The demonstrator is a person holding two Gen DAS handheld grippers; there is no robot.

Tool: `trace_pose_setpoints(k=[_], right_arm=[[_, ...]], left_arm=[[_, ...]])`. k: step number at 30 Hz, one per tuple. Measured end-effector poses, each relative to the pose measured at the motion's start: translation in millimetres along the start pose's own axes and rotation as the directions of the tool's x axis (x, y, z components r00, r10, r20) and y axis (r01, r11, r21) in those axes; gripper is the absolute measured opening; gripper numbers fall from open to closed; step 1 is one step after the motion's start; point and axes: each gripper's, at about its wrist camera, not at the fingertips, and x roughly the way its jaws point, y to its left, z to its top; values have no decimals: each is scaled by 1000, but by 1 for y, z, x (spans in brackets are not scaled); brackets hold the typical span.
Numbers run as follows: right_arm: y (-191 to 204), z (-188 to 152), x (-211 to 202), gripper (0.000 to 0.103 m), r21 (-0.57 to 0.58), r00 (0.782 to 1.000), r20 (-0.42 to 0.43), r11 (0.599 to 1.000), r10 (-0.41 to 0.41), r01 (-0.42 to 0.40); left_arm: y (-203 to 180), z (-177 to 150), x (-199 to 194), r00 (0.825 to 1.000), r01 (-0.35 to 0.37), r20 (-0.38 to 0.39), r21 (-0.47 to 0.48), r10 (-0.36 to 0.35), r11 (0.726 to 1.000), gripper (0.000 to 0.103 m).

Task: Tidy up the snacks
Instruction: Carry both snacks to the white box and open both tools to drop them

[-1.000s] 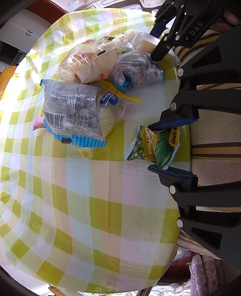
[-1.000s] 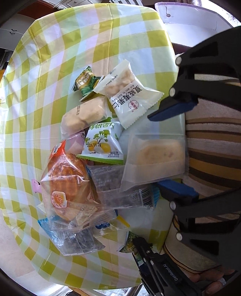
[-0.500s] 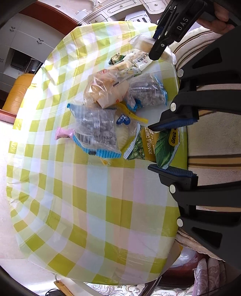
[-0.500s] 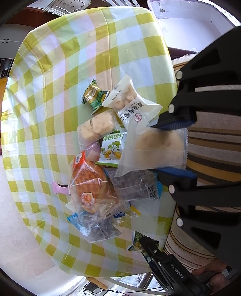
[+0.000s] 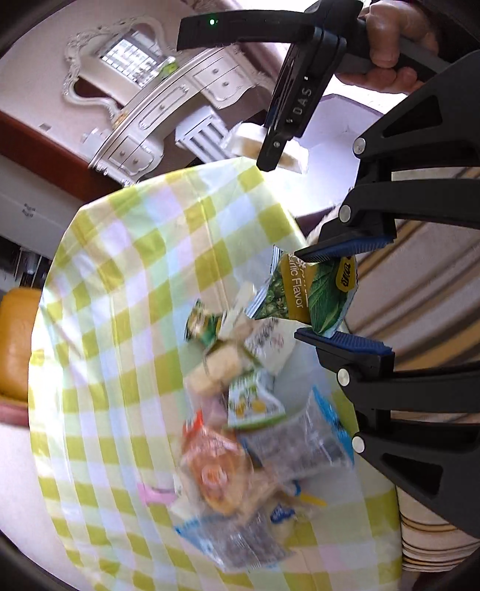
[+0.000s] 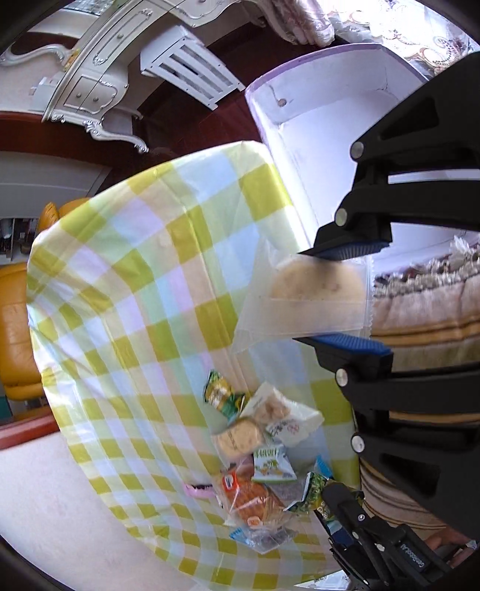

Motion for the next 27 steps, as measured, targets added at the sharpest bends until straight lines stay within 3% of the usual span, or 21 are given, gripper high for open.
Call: trace_pose_setpoints(k=[5,13,21,27], right_arm=[[-62,-21,19,35,87,994,-58,991,-96,101],[-132,-58,58,35,196,968,-192,960,-163,201],[-158,-78,79,35,276,954,-261,936,-148,221],[-162,-76,85,37,283,952,-272,934,-141,219]], left_arm=[[-63,10,52,987,116,-119,95,-105,989,36],[-123,1,125,923,213,-353,134,-154,968,36],[-146,-2,164,874,259,-457,153,-164,954,36],[-153,-3,170,858,273,-488,165,-162,948,38]])
